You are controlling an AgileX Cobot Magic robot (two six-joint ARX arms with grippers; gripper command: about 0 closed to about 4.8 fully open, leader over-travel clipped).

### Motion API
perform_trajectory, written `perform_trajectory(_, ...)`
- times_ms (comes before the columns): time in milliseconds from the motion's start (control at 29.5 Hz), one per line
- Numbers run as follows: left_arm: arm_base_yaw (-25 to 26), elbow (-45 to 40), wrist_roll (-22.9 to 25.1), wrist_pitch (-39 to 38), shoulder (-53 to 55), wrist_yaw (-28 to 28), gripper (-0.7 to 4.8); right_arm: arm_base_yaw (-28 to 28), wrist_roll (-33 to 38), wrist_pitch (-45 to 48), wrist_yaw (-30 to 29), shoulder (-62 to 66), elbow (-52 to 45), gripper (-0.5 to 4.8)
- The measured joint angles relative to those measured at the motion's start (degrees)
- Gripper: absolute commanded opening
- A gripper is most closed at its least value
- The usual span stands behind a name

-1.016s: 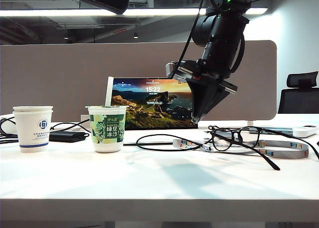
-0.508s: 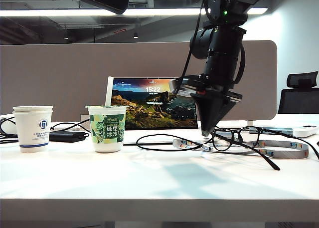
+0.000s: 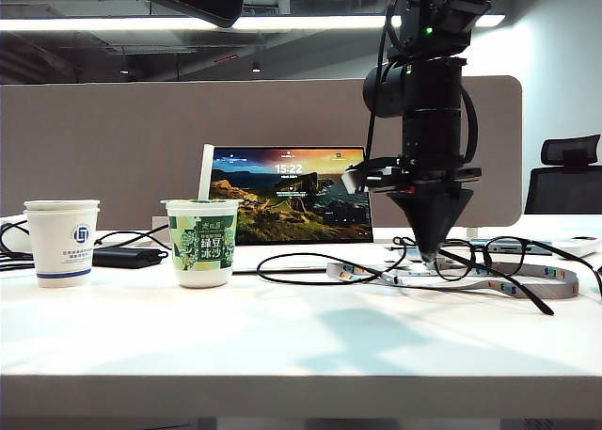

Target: Pick up the black phone, pick up the charger plug, insert the charger plug into the phone's charging port, and finally place the connected phone back on the desk.

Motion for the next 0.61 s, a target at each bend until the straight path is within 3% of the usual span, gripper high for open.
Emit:
perform_trajectory(169, -0.02, 0.00, 0.00, -0.44, 0.00, 0.00, -0.07, 0.13, 0.00, 2.25, -5.14, 0.00, 0.02, 0.15)
perform_trajectory(305, 0.00, 0.00, 0.00, -0.61, 0.00, -0.02, -0.07, 0.15, -0.09, 2.95, -8.41, 0.00, 0.02, 1.82)
perform_trajectory(609, -0.02, 0.00, 0.00, -0.61, 0.00, 0.00, -0.07, 0.11, -0.11, 7.65, -9.79, 0.00, 0.00, 1.43)
